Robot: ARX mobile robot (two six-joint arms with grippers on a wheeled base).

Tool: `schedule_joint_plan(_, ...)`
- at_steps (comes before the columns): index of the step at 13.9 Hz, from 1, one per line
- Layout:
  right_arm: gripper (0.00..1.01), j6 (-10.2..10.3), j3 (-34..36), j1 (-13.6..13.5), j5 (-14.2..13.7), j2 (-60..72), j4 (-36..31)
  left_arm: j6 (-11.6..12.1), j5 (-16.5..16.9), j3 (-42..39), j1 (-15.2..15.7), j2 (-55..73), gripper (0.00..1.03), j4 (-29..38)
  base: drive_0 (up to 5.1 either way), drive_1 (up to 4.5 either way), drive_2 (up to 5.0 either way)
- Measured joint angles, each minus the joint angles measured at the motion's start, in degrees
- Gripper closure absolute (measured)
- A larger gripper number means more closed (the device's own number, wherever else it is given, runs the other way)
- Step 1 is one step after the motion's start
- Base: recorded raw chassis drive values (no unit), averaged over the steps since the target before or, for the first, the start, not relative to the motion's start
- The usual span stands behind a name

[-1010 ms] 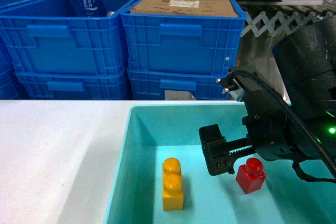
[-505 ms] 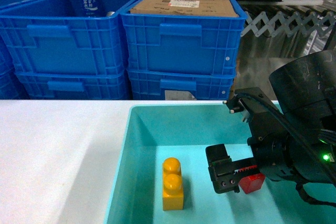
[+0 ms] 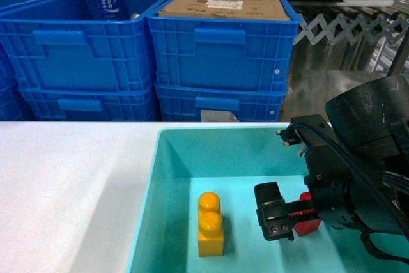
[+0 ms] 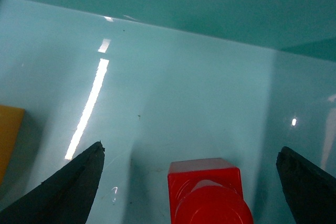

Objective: Pick red block from blue box to shelf

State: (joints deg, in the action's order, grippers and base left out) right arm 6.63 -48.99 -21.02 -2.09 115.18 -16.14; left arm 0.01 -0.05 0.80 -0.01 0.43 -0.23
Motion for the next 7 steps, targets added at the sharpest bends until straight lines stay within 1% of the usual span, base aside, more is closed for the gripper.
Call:
schedule_joint_plan(4, 0.03, 0.90, 0.02, -0.11, 0.13, 0.26, -0.26, 0.00, 0.02, 0.00, 0.00, 0.00, 0.05, 0.00, 0.0, 0.00, 0.0)
schedule_joint_plan(6, 0.03, 1.03, 0.55, -0.46, 0.15, 0.81, -2.34, 0.00, 0.02, 0.00, 0.00, 0.00, 0.05, 0.00, 0.0, 0.00, 0.0)
schedule_joint_plan(7, 0.03, 1.03, 0.70, -0.74, 0.07, 0.96, -2.36, 0.00, 0.00, 0.00, 0.00, 0.00, 0.05, 0.02, 0.0, 0.00, 0.0)
